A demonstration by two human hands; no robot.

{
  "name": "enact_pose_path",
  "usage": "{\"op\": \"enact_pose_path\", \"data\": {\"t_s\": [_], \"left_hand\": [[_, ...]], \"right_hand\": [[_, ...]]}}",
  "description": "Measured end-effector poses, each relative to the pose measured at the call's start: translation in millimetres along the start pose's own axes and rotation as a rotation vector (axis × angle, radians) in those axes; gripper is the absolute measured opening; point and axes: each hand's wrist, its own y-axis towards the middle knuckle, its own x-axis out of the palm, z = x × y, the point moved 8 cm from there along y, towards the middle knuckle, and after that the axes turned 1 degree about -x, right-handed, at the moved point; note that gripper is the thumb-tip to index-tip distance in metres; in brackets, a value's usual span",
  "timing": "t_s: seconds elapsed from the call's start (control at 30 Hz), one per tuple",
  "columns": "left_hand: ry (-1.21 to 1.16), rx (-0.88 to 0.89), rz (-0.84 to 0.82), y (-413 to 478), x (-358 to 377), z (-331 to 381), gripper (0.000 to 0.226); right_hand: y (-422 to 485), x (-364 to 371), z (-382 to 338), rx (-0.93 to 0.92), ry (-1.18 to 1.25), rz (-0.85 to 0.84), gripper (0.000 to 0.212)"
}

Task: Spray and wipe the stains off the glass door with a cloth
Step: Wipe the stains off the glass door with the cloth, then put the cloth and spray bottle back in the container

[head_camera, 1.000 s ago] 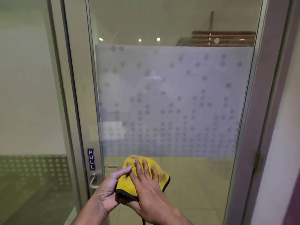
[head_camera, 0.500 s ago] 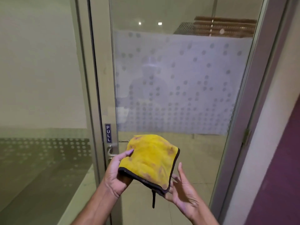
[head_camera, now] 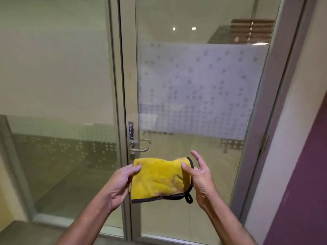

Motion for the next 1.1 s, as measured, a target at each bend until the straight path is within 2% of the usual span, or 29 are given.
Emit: {"op": "enact_pose_path", "data": {"t_s": [0.07, 0.13, 0.27, 0.37, 0.5, 0.6, 0.8, 0.9, 1.0, 1.1], "left_hand": [[0.174, 0.068, 0.072, -28, -4, -10, 0.025], [0.308, 0.119, 0.118, -57, -7, -17, 0.030], [0.505, 0.256, 0.265, -118, -19, -17, 0.043], [0.586, 0.361, 0.411, -166, -38, -12, 0.040], [0.754, 0.486, 0.663, -232, -79, 1, 0.036], [0.824, 0.565, 0.744, -283, -112, 9, 0.031], [0.858, 0.650, 0.936, -408, -175, 10, 0.032], [0.773, 0.651, 0.959, -478, -211, 5, 0.023], [0.625, 0.605, 0.976, -551, -252, -8, 0.017], [0.447, 0.515, 0.963, -623, -292, -29, 0.020]], "right_hand": [[-19, -3, -11, -0.017, -0.047, -0.070, 0.050], [-37, -4, -15, 0.005, -0.095, -0.154, 0.049], [-71, 8, -16, 0.011, -0.259, -0.320, 0.072], [-103, 31, -18, -0.085, -0.395, -0.415, 0.080], [-152, 72, -15, -0.216, -0.578, -0.486, 0.072], [-187, 103, -12, -0.290, -0.659, -0.531, 0.060], [-275, 179, -3, -0.530, -0.851, -0.620, 0.044], [-339, 225, 8, -0.700, -0.978, -0.619, 0.035], [-407, 268, 24, -0.771, -0.893, -0.652, 0.034], [-474, 310, 46, -0.745, -0.706, -0.750, 0.035]]}}
